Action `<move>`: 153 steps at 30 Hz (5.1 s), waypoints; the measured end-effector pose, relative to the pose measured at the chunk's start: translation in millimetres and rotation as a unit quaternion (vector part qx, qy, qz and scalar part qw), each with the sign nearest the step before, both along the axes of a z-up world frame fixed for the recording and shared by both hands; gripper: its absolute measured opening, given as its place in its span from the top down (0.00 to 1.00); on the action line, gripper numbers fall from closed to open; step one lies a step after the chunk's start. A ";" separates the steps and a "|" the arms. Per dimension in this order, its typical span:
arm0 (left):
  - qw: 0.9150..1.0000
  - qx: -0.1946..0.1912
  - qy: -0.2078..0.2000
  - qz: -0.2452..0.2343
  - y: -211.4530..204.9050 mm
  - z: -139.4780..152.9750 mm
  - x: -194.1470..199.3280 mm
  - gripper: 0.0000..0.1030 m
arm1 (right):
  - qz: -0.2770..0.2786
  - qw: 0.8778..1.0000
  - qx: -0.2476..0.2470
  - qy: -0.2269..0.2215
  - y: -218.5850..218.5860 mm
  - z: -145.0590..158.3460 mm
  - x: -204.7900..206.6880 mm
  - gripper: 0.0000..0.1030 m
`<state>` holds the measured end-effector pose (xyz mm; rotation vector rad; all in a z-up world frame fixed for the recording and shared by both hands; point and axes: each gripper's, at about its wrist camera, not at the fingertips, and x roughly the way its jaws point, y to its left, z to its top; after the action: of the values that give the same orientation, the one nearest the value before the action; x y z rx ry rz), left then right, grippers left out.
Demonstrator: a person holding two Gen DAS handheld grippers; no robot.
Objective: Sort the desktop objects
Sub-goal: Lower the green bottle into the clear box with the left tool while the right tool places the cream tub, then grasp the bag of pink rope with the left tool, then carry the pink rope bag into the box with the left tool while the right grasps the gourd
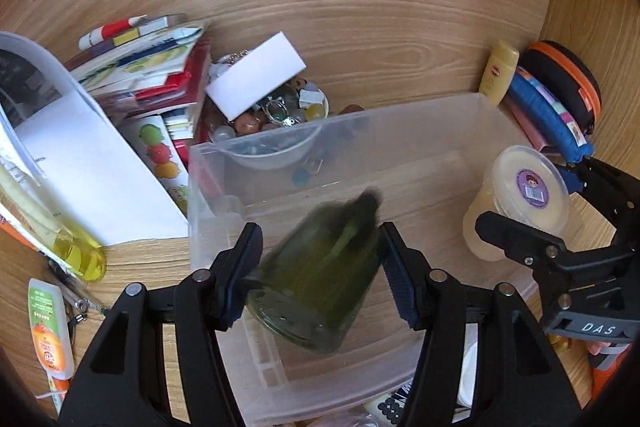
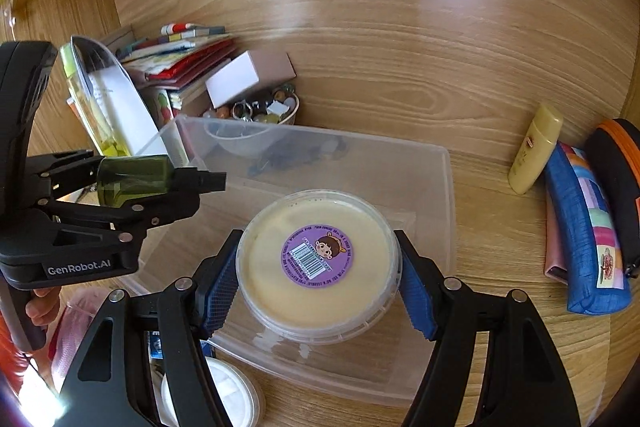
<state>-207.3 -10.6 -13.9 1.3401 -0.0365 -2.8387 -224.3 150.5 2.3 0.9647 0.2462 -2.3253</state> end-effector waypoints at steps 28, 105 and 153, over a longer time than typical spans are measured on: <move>0.999 -0.008 0.041 0.017 -14.2 34.3 26.3 0.25 | 0.008 0.998 0.026 0.055 -11.6 15.4 14.4 0.20; 0.992 0.081 -0.037 0.092 -19.0 -33.6 146.2 0.35 | 0.034 0.998 0.057 0.000 94.0 -33.1 102.3 0.79; 0.990 0.088 0.099 0.057 -34.6 52.0 60.6 0.38 | 0.040 0.997 -0.025 0.065 -0.7 43.6 32.2 0.86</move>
<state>-146.7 -45.2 38.1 1.0378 0.2872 -2.9157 -192.1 149.9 45.9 0.7663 0.2735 -2.3123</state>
